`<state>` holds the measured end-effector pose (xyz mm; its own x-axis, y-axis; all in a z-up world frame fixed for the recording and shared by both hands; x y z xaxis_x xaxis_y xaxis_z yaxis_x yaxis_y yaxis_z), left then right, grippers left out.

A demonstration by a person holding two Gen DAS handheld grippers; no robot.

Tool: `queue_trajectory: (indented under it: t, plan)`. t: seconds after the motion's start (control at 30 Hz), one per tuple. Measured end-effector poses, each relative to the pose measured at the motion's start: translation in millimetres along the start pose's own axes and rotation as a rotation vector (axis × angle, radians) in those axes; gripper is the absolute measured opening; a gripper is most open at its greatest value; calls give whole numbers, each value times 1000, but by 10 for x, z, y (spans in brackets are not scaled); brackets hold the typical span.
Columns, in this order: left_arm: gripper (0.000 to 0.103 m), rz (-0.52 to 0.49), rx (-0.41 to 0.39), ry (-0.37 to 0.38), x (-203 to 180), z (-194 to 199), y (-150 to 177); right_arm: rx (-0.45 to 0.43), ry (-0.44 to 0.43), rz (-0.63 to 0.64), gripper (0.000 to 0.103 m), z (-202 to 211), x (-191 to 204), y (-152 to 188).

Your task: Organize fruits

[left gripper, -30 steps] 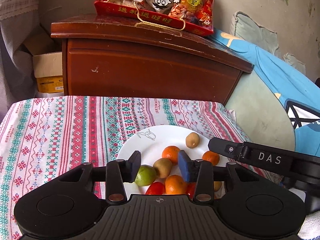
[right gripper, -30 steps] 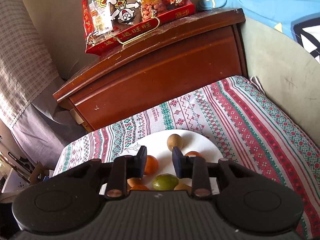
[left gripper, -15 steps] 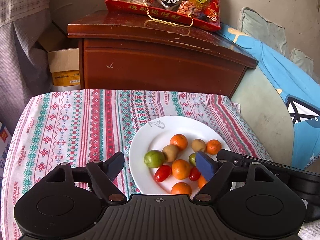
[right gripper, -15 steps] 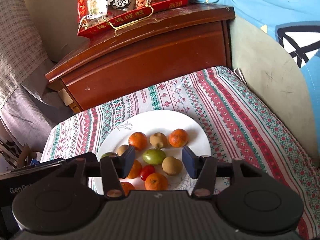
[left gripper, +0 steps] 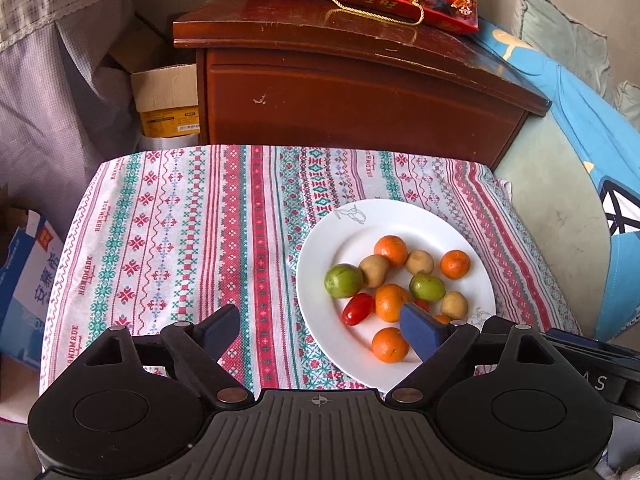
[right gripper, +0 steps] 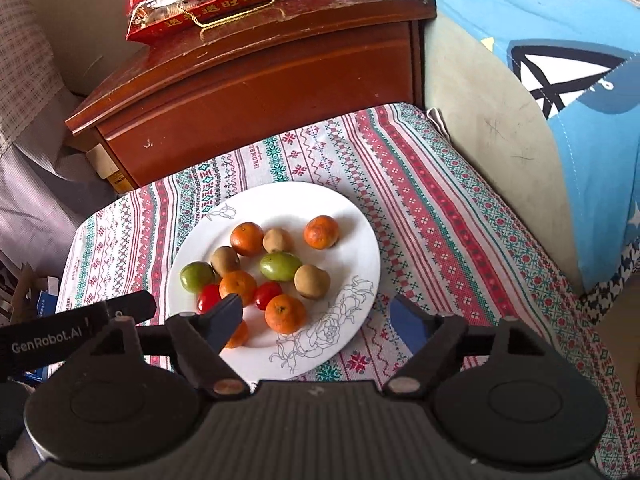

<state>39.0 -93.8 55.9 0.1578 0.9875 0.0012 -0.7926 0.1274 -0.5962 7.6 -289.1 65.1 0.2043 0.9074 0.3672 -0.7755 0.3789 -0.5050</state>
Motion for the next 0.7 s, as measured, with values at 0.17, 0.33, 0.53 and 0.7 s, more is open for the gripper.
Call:
queue_trajectory:
  t: [0.17, 0.33, 0.53, 0.7]
  plan:
    - [89, -1, 35, -26, -6, 33, -6, 28, 9, -16, 85, 26, 3, 17]
    - [89, -11, 56, -57, 4, 68, 9, 45, 13, 19, 88, 25, 44, 26]
    - [89, -40, 79, -116, 11, 50, 56, 79, 45, 76, 90, -42, 101, 55]
    - [89, -39, 111, -139, 25, -15, 105, 103, 52, 87, 90, -113, 106, 63]
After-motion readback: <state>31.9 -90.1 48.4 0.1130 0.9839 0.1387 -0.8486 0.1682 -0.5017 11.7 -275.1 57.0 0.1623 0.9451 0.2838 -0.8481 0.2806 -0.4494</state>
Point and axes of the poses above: each gripper's, at about its wrist camera, not at the fingertips, and z roughly against the way its jaws point, x to its left, y to its underside, the point moved 3 cm from there along -z, roughly the way its jaws point, and after that the axes turned 11 degrees about -y, right-handed, at the moved point
